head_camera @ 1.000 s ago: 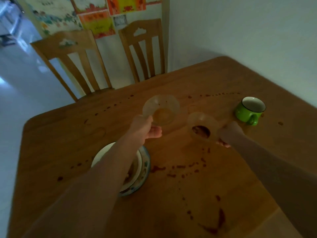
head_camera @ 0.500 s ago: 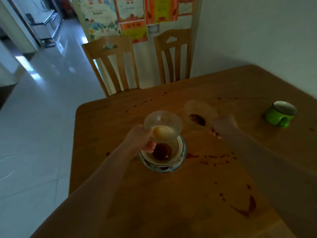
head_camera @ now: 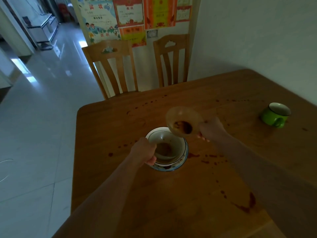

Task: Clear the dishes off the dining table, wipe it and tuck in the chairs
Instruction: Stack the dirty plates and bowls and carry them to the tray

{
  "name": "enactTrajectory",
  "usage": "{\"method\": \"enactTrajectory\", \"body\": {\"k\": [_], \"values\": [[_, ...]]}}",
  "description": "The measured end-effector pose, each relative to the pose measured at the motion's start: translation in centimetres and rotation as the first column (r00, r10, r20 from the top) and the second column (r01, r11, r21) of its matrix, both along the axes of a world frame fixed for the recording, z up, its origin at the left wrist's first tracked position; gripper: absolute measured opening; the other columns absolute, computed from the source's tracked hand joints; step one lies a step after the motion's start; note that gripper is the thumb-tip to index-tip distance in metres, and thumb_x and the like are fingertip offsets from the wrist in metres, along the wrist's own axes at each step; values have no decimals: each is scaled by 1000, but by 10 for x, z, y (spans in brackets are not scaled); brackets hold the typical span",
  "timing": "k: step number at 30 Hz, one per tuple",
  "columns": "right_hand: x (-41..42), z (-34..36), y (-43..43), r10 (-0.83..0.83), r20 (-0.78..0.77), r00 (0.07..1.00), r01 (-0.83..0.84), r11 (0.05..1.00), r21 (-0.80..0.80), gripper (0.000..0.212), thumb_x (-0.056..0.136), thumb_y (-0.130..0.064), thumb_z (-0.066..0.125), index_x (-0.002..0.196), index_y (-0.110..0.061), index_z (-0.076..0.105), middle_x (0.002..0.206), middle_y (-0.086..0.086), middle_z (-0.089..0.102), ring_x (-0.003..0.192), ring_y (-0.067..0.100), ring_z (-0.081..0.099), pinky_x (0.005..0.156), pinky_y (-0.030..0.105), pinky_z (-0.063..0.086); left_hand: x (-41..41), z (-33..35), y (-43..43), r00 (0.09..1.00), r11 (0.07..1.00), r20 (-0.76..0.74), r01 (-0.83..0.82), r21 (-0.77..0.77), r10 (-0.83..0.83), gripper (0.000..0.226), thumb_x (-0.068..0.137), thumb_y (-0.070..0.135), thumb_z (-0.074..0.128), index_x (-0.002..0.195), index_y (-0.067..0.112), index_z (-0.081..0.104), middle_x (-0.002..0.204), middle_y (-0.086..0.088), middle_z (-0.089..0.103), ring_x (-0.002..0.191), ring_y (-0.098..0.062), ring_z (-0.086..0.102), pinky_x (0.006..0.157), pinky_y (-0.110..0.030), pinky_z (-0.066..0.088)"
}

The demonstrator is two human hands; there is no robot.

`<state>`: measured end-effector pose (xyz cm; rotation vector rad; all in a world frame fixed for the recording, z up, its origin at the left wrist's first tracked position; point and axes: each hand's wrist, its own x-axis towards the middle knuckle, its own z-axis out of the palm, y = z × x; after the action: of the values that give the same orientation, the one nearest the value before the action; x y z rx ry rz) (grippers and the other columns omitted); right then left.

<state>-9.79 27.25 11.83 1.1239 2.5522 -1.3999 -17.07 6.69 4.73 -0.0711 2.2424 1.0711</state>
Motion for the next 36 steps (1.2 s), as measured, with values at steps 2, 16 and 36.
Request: {"method": "enactTrajectory", "body": {"k": [2,16,36], "values": [[0,-2,-5,43,25,999,-43,999,16,20,94,-7,49,76,-4,57,70,9,64,54,14,53,53,27,40,0,-2,2,1000,1000,18,-9,-15,9,33,100,21,43,86,-3,60,40,-1,54,40,-16,53,60,-29,49],[-2,-40,-37,228,81,970,-232,971,48,23,94,-7,57,72,-10,56,65,6,61,51,13,54,52,26,44,5,-6,-8,992,999,-119,-44,20,46,21,99,7,48,117,-3,51,73,-13,62,51,-17,58,45,-23,48],[-10,-76,-27,74,8,997,-74,997,17,24,99,-28,45,78,-18,51,69,-2,49,57,7,45,56,20,37,3,-31,-13,900,875,248,-417,246,360,42,97,52,44,116,16,55,107,-5,57,103,-22,53,93,-43,43]]}}
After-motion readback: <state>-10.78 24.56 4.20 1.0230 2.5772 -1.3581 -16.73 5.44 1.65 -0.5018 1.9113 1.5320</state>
